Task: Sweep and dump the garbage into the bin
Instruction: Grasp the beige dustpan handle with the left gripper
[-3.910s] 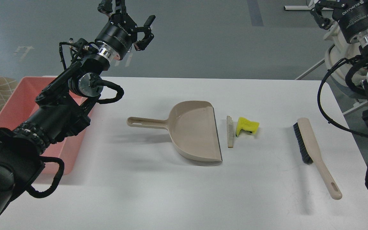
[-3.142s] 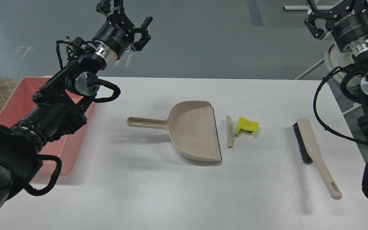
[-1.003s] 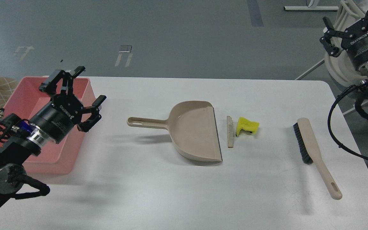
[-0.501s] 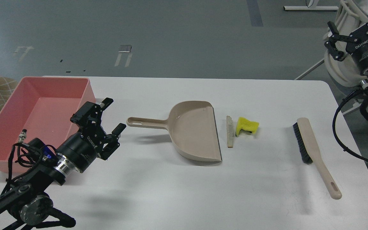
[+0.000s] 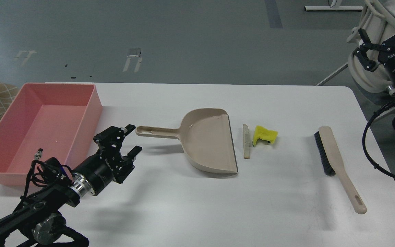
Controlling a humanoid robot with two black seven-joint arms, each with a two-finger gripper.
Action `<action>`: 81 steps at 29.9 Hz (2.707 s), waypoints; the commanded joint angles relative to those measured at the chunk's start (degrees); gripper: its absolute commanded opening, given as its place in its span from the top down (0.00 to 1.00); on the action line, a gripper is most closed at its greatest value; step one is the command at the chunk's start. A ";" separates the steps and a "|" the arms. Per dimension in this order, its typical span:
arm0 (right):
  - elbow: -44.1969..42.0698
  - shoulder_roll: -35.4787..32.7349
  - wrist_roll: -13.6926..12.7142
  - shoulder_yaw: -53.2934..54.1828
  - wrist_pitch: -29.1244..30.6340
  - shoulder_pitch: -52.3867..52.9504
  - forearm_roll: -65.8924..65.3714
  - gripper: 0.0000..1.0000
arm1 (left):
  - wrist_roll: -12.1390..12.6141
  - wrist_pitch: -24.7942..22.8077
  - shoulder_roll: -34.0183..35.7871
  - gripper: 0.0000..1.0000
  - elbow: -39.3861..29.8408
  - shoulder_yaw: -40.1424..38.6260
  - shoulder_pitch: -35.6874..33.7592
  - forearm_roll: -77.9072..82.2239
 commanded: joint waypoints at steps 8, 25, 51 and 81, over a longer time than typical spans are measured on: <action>0.04 0.67 0.06 0.00 0.00 -0.70 0.00 0.00 | -1.30 -0.09 -0.79 0.27 6.07 4.80 -5.22 2.90; -0.23 0.06 0.14 1.15 0.00 -0.53 0.00 0.00 | -1.21 2.01 -9.66 0.36 12.59 5.68 -9.09 3.25; -0.49 -0.21 0.50 1.67 0.00 -0.88 0.00 0.00 | -0.60 2.81 -9.93 0.30 17.24 9.81 -15.07 3.16; -0.75 -0.47 0.50 4.66 0.00 -2.20 0.00 0.00 | -1.13 2.81 -13.09 0.47 24.36 12.10 -20.43 3.08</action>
